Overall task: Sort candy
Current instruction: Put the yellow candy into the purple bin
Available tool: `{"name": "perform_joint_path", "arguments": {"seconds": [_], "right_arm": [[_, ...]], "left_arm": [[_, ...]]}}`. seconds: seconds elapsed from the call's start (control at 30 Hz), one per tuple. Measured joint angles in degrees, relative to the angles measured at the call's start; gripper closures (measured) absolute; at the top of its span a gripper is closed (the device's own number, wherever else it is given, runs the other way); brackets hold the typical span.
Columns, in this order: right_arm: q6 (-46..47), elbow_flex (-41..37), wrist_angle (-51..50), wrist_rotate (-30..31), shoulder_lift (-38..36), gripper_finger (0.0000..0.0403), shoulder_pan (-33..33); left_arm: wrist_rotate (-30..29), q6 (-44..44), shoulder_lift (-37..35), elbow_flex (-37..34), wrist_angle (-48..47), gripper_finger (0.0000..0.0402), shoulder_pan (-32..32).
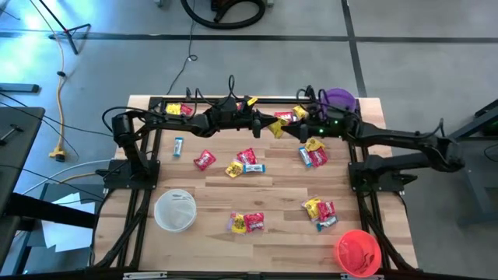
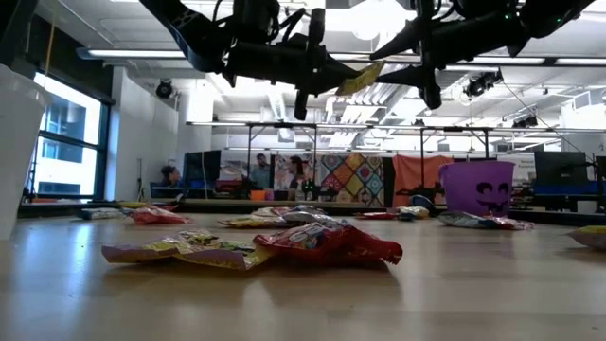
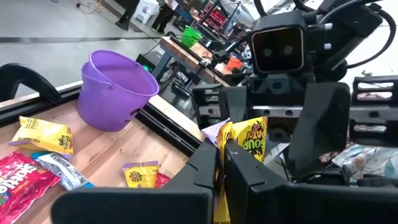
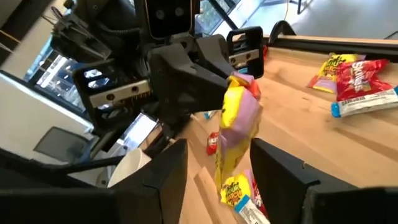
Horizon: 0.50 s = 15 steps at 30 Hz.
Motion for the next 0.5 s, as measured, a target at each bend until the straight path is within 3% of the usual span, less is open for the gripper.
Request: {"name": "perform_joint_path", "arguments": {"seconds": [0.33,0.5], "right_arm": [[-2.0,1.3,1.0,3.5,1.5,0.0388,1.6],[-2.0,1.3,1.2,3.6,1.5,0.0387,1.6]], "left_arm": [[1.7,1.4,-0.1,0.0,1.6,0.0382,0.0],[2.1,1.5,-0.1,0.0,1.7,0.0343,0.0]]}}
